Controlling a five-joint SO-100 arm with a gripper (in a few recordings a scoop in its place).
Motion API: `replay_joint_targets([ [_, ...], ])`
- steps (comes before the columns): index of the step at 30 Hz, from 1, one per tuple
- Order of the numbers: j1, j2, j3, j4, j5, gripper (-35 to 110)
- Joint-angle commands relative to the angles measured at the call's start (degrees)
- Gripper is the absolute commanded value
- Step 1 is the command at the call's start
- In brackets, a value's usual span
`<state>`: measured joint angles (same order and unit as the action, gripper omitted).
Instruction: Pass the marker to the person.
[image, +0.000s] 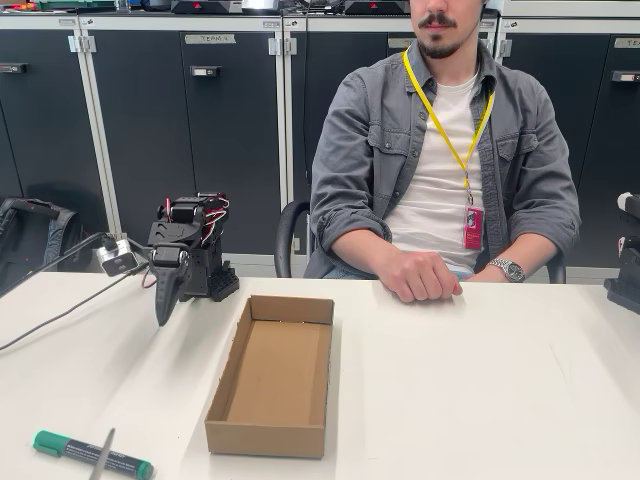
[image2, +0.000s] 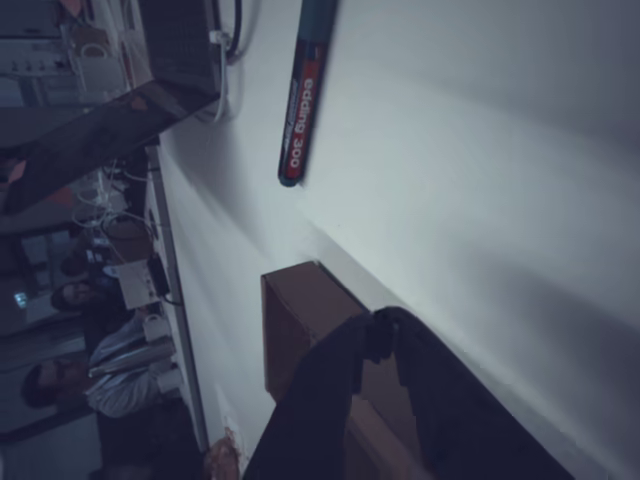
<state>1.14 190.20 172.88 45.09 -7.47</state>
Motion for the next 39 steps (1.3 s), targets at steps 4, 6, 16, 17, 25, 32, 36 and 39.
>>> replay_joint_targets([
  [4, -3.0, -9.4, -17.6, 3.2, 4.2, -5],
  [6, -3.3, -13.5, -23.2, 3.8, 5.4, -5],
  [16, -0.6, -36.4, -51.7, 2.5, 8.0, -5],
  [17, -0.4, -38.7, -54.7, 2.7, 8.1, -5],
  [25, 2.4, -53.3, -73.6, 2.9, 8.1, 5],
  [32, 5.2, -66.0, -88.9, 13.9, 6.9, 7],
  [36, 6.7, -72.0, -94.0, 16.0, 5.8, 8],
  [39, 7.4, -76.7, -97.2, 16.8, 5.0, 8],
])
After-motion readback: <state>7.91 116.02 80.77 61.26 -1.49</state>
